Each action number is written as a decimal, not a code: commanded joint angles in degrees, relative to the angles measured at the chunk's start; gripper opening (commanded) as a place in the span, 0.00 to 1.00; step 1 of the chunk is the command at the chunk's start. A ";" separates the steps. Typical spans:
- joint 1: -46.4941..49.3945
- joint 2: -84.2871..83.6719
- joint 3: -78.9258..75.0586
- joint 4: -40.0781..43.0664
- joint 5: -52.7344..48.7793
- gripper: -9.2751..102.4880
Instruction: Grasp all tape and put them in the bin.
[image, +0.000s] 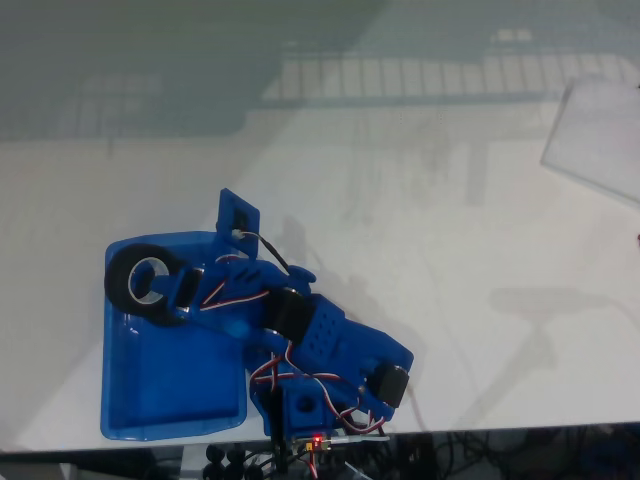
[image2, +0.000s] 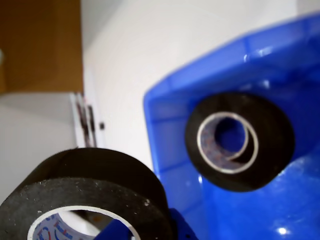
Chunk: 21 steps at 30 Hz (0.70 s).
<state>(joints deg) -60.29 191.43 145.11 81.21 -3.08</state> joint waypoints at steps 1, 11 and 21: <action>-0.97 1.05 0.26 -0.09 -0.70 0.08; -0.44 1.14 2.11 -0.44 -0.88 0.11; 1.67 1.23 0.88 -0.53 0.97 0.28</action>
<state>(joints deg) -59.06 191.51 147.74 81.21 -2.64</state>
